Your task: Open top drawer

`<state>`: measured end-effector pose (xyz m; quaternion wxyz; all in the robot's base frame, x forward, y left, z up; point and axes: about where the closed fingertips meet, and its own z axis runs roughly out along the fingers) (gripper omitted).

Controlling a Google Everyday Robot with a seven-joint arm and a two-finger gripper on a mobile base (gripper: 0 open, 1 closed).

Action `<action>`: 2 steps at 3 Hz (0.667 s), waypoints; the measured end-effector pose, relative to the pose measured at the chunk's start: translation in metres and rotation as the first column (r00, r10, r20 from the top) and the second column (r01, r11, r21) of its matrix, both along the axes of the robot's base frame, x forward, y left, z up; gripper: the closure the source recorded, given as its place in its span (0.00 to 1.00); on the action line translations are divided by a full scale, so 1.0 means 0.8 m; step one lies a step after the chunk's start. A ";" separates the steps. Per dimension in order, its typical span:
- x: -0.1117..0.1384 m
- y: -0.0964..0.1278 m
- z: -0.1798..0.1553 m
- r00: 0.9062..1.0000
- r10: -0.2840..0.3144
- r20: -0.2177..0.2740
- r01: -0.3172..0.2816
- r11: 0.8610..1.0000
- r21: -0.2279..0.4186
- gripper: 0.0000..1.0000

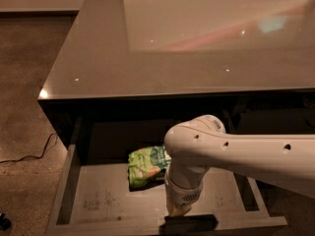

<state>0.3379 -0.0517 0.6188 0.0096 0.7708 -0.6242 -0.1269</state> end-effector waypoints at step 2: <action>0.000 0.000 0.000 1.000 0.000 0.000 0.000 1.000 0.000 0.12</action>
Offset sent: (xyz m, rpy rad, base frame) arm 0.0000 0.0000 0.0000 0.0000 0.0000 0.0000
